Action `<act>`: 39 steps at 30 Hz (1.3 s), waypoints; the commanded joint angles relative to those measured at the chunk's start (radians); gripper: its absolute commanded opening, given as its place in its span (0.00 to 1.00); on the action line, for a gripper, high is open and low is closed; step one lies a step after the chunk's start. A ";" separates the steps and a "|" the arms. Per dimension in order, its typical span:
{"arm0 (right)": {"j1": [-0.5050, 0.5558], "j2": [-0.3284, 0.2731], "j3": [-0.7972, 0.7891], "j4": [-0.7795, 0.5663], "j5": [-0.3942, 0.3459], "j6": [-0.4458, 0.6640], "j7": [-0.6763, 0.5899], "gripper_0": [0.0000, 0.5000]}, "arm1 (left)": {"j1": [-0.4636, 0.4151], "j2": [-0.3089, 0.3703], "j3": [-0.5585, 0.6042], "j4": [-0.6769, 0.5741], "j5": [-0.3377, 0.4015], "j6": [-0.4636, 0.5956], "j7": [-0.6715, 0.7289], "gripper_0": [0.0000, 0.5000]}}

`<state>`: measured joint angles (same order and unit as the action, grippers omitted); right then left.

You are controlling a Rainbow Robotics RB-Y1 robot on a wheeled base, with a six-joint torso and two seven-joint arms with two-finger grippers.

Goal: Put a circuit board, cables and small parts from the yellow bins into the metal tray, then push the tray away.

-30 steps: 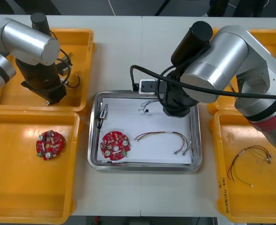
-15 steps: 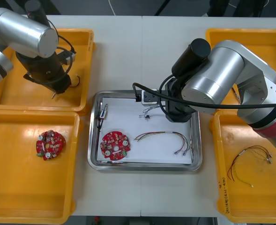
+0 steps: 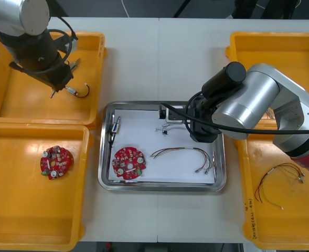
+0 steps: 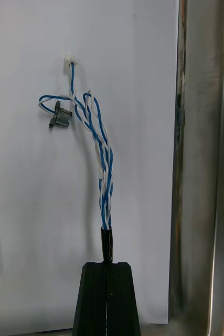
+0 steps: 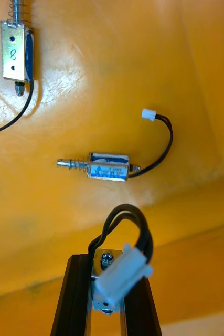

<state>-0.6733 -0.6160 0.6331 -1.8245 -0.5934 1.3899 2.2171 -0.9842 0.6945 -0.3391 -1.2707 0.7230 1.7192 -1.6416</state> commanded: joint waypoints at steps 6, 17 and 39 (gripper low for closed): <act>0.014 -0.013 0.008 0.008 0.001 -0.015 0.027 1.00 | 0.019 0.022 0.045 -0.157 -0.027 0.117 0.097 0.00; 0.012 -0.014 -0.003 -0.018 0.001 0.011 0.015 1.00 | 0.119 0.014 0.146 -0.326 -0.030 0.174 0.167 0.00; 0.018 0.065 -0.274 -0.308 0.012 0.530 -0.043 1.00 | 0.130 -0.153 0.189 -0.518 -0.091 0.201 0.379 0.00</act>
<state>-0.6642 -0.5777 0.4356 -2.0683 -0.5931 1.9112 2.2092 -0.8585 0.5723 -0.1629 -1.7326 0.6310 1.9115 -1.3927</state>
